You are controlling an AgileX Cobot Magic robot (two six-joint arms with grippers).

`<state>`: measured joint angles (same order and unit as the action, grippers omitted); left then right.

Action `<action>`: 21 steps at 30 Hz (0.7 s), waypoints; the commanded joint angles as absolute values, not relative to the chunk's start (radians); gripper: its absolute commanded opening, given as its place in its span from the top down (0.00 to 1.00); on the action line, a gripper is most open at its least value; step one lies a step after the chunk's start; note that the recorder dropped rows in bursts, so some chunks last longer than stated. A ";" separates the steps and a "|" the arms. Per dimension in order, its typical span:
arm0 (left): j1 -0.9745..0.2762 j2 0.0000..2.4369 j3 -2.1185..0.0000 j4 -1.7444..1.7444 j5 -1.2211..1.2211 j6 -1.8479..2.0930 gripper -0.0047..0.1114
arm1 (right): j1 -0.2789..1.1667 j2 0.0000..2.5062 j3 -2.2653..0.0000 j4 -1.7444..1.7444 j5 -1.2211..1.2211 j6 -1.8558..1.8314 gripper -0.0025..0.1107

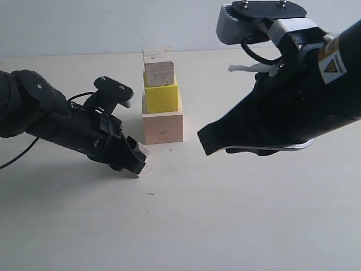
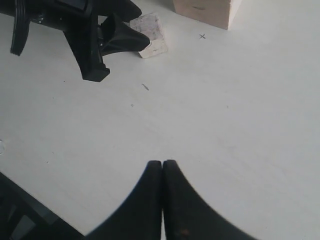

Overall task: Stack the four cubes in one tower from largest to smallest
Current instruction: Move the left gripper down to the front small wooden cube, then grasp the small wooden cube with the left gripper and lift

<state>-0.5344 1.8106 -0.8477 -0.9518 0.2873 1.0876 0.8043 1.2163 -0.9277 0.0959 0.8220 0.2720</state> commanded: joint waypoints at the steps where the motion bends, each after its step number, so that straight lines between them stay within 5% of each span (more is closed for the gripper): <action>1: -0.540 1.745 -0.853 -0.956 0.359 1.073 0.96 | 0.808 1.210 -0.924 0.102 0.820 0.264 0.98; 11: -0.513 1.523 -0.910 -0.600 0.630 0.816 0.96 | 0.808 1.172 -0.924 0.102 0.820 0.271 0.98; 21: -0.416 1.465 -1.278 -0.380 0.973 0.829 0.96 | 0.808 1.107 -0.924 0.098 0.822 0.272 0.98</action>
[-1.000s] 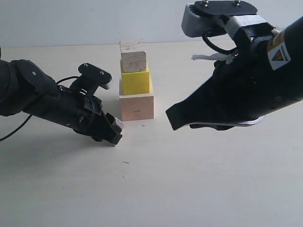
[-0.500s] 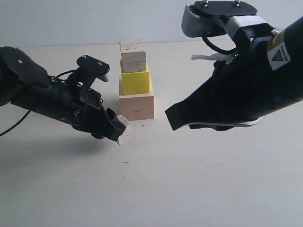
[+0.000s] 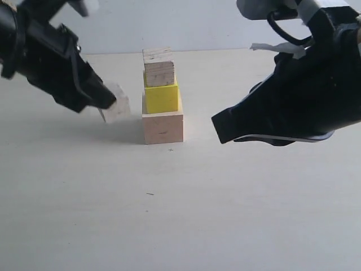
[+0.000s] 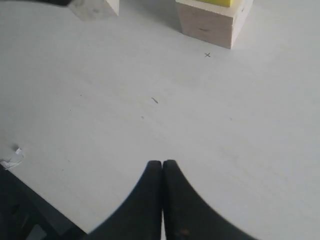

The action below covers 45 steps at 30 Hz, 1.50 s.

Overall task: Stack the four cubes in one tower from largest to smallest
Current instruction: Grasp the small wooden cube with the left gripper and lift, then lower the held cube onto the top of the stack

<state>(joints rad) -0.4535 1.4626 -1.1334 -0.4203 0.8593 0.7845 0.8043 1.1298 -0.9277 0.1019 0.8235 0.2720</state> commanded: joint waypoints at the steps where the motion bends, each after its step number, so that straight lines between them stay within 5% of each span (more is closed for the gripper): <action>1: -0.409 1.474 -1.312 -0.384 0.994 0.842 0.96 | 0.808 1.105 -0.924 0.098 0.822 0.272 0.98; 19: -0.381 1.810 -1.871 -0.513 1.221 1.140 0.96 | 0.808 1.105 -0.924 0.142 0.875 0.272 0.98; 45: -0.381 1.976 -1.960 -0.558 1.221 1.154 0.96 | 0.808 1.105 -0.924 0.159 0.888 0.261 0.98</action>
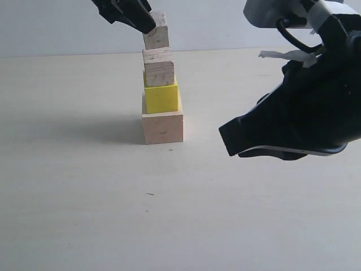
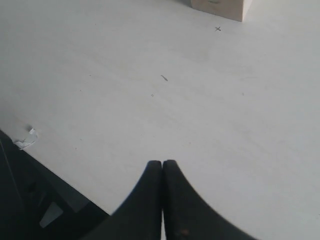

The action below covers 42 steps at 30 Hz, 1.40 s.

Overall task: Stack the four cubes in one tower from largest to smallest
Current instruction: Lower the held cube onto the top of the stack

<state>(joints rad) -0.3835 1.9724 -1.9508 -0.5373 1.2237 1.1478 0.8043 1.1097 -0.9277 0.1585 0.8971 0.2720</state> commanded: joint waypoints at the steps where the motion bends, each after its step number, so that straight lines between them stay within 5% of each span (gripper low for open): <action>1: -0.381 1.977 -1.960 -0.558 1.221 1.165 0.96 | 0.808 1.105 -0.924 0.159 0.887 0.261 0.98; 42: -0.381 1.981 -1.942 -0.555 1.221 1.169 0.96 | 0.808 1.105 -0.924 0.159 0.887 0.261 0.98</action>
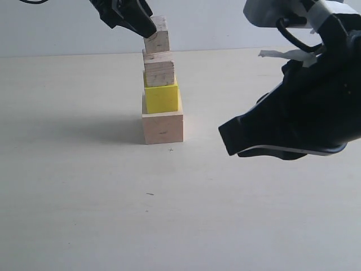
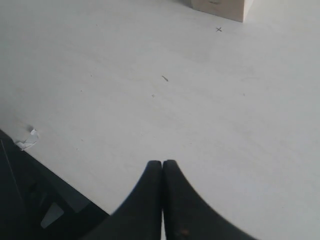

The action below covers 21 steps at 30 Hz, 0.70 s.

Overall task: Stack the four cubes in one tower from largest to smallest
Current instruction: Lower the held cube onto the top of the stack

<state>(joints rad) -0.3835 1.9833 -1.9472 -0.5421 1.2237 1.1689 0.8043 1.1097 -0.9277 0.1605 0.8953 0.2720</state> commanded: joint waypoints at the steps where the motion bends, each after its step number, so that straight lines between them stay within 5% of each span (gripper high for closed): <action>1: -0.381 1.981 -1.942 -0.555 1.221 1.169 0.96 | 0.808 1.105 -0.924 0.159 0.887 0.261 0.98; 21: -0.381 2.001 -1.940 -0.559 1.221 1.166 0.96 | 0.808 1.105 -0.924 0.164 0.879 0.261 0.98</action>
